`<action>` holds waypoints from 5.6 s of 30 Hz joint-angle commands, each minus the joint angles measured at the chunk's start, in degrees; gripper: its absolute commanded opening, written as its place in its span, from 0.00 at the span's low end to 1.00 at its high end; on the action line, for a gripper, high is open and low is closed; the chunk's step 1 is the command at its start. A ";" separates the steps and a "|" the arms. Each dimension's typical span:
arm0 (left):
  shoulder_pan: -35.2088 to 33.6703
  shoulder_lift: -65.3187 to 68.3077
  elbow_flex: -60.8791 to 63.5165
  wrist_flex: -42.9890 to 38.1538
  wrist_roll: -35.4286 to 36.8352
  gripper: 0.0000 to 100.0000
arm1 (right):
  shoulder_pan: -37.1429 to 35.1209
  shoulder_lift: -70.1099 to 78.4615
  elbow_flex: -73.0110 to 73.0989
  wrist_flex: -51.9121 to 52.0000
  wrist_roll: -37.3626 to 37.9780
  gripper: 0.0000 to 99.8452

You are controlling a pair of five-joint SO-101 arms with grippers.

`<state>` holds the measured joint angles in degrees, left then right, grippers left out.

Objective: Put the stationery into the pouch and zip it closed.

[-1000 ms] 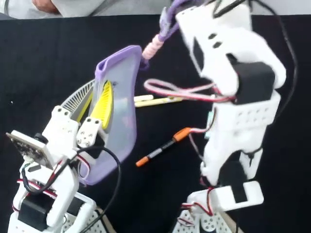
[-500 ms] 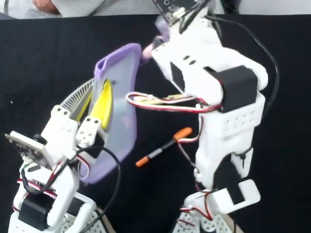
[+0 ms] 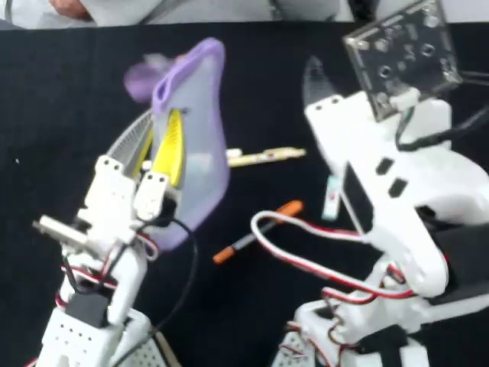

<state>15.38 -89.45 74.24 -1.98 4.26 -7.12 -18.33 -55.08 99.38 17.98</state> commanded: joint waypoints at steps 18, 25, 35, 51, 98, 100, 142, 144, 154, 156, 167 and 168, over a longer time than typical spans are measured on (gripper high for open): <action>3.74 -0.70 -4.88 0.79 0.26 0.03 | 2.46 -0.66 24.48 -12.84 15.47 0.40; 3.82 -2.37 -8.57 1.32 0.26 0.03 | 2.37 -1.10 27.65 -12.75 35.08 0.40; 21.05 -15.38 -8.31 13.63 -13.63 0.03 | -2.20 -1.01 5.14 1.32 45.36 0.39; 12.97 -14.95 -7.34 9.05 -20.13 0.03 | -2.37 -10.95 17.27 1.67 56.53 0.33; 24.31 -15.03 3.74 10.99 -47.56 0.03 | 4.22 -8.48 15.87 -2.29 58.02 0.33; 24.31 -15.03 3.82 9.23 -47.56 0.03 | 7.38 -8.48 15.87 -5.36 52.04 0.33; 24.75 -14.86 23.08 -25.14 -51.52 0.03 | -23.03 -0.92 10.86 -4.84 -55.38 0.33; 24.75 -14.86 23.08 -23.30 -51.34 0.03 | -22.51 -0.92 12.62 -4.66 -53.54 0.33; 28.53 -14.86 23.08 -22.77 -51.52 0.03 | -18.37 -1.36 15.08 -4.22 -52.92 0.16; 28.53 -14.86 23.08 -22.77 -51.52 0.03 | -18.37 -1.27 15.16 -3.78 -52.92 0.16; 28.53 -14.86 23.08 -17.23 -57.93 0.03 | -18.37 -0.92 15.16 -2.11 -45.71 0.16; 28.62 -14.86 23.08 -16.18 -59.34 0.03 | -18.37 -0.92 15.25 -1.67 -45.19 0.16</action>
<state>42.55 -104.48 96.04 -21.41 -51.12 -25.58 -19.74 -39.87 96.75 -29.32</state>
